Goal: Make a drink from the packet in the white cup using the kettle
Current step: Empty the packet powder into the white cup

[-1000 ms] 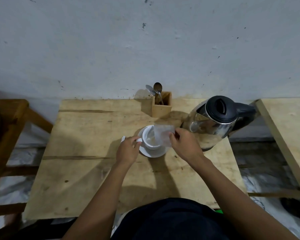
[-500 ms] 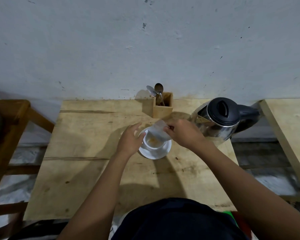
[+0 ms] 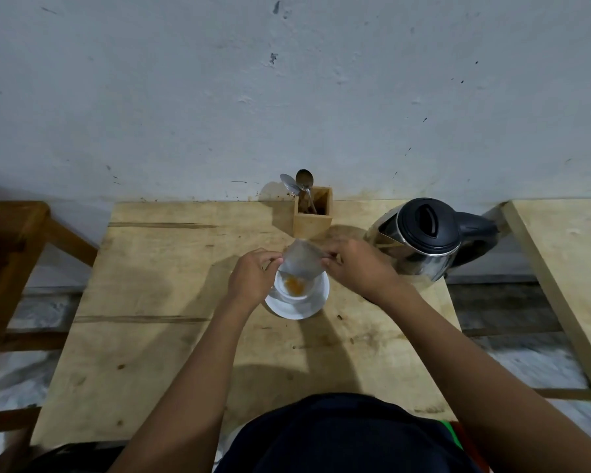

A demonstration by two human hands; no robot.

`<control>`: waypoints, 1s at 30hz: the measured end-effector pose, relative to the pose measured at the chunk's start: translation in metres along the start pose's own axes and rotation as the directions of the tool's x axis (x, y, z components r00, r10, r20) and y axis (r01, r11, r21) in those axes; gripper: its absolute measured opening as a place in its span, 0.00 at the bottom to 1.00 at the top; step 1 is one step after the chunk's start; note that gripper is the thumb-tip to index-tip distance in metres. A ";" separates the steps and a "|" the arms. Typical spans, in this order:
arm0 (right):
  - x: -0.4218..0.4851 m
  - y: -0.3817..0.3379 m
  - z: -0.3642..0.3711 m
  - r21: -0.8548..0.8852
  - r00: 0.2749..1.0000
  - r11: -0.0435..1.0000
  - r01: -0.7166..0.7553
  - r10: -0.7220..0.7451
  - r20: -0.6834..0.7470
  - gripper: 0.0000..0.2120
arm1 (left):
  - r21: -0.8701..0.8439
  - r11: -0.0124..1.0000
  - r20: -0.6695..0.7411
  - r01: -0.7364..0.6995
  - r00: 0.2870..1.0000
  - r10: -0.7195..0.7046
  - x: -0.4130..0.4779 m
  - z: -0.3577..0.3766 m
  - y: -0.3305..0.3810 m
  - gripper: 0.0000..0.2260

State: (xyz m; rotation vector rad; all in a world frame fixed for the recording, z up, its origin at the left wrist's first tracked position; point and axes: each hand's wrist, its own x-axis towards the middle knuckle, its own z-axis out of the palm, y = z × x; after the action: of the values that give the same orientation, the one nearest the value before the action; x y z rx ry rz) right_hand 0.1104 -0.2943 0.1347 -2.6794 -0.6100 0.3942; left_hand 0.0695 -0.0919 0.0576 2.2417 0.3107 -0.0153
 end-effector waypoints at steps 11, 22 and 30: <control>-0.007 0.002 0.016 0.064 0.995 0.997 -0.049 0.055 -0.088 0.08 | -0.004 1.000 -0.023 0.016 1.000 -0.016 -0.008 0.002 -0.004 0.08; -0.006 0.001 0.019 0.108 0.979 0.988 -0.108 0.124 -0.159 0.09 | -0.030 0.999 -0.045 0.042 0.998 -0.043 -0.013 0.004 0.000 0.07; -0.004 -0.006 0.018 -0.012 0.976 0.996 -0.086 0.082 -0.204 0.11 | -0.030 1.000 -0.044 0.010 0.999 -0.011 -0.013 0.003 0.008 0.08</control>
State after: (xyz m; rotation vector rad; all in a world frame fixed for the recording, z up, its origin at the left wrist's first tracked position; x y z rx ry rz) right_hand 0.0990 -0.2862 0.1220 -2.7262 -0.4439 0.1332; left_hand 0.0592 -0.1019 0.0632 2.2134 0.3445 0.0326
